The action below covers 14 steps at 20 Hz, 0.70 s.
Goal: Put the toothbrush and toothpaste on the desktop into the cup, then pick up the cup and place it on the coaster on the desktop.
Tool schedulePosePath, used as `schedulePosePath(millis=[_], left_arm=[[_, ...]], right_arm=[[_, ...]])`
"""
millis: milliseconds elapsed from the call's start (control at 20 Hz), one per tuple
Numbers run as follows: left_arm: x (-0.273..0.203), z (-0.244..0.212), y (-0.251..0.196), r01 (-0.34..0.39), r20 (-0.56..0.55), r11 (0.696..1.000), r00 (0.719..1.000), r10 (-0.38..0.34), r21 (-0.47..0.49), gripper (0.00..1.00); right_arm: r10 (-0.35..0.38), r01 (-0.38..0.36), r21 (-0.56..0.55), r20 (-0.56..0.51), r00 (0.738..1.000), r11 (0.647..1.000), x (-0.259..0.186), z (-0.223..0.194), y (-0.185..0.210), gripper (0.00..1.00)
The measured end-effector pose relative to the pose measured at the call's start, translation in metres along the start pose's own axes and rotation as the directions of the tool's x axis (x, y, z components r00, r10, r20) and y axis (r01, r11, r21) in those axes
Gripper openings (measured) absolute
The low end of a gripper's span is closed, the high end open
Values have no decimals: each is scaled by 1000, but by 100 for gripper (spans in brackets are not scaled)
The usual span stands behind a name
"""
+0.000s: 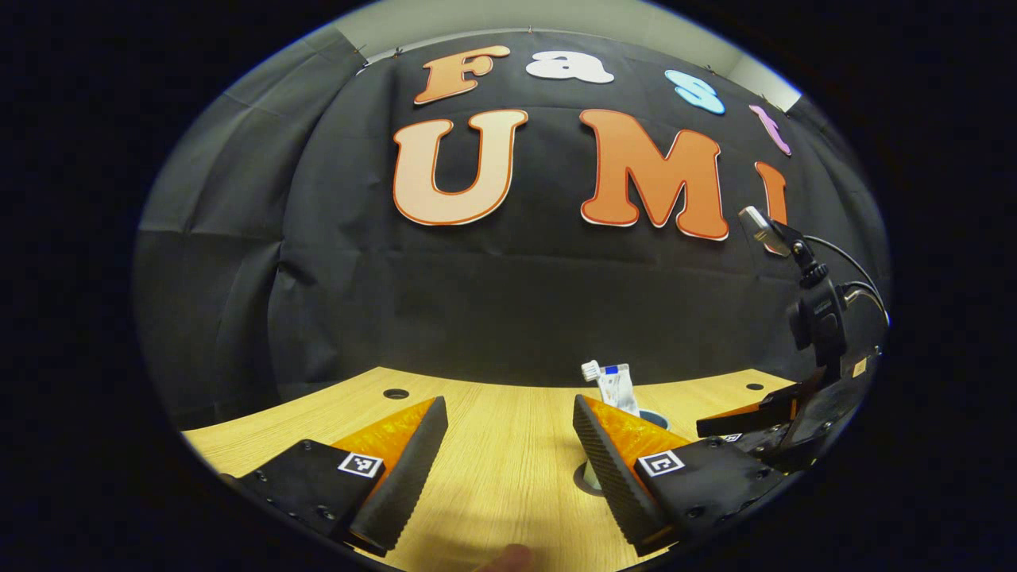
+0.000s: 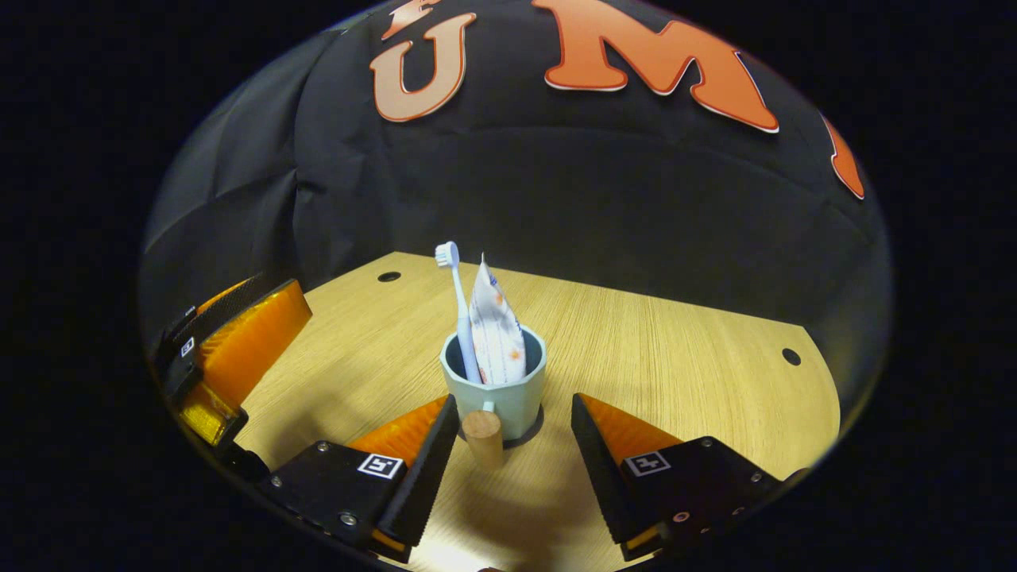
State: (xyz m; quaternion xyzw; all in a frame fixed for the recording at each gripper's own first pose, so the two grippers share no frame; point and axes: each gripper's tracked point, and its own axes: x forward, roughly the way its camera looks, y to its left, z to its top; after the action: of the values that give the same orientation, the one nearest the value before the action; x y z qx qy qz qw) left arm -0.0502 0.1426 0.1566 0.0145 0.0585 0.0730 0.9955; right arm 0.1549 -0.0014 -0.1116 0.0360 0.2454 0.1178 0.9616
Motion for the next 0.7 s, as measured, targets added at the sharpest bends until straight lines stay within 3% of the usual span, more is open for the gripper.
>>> schedulePosePath(millis=[100,300,700], left_arm=[[-3,5,-7,8,11,1000,1000,-8,15,100],[-6,21,-26,37,45,999,998,-38,17,100],[-11,45,-68,92,91,995,991,-95,42,100]], right_arm=[[12,-11,-2,46,999,1000,-11,10,-4,87],[-31,38,-49,145,989,998,-28,29,-28,88],[-68,79,-32,266,962,996,-62,46,-64,89]])
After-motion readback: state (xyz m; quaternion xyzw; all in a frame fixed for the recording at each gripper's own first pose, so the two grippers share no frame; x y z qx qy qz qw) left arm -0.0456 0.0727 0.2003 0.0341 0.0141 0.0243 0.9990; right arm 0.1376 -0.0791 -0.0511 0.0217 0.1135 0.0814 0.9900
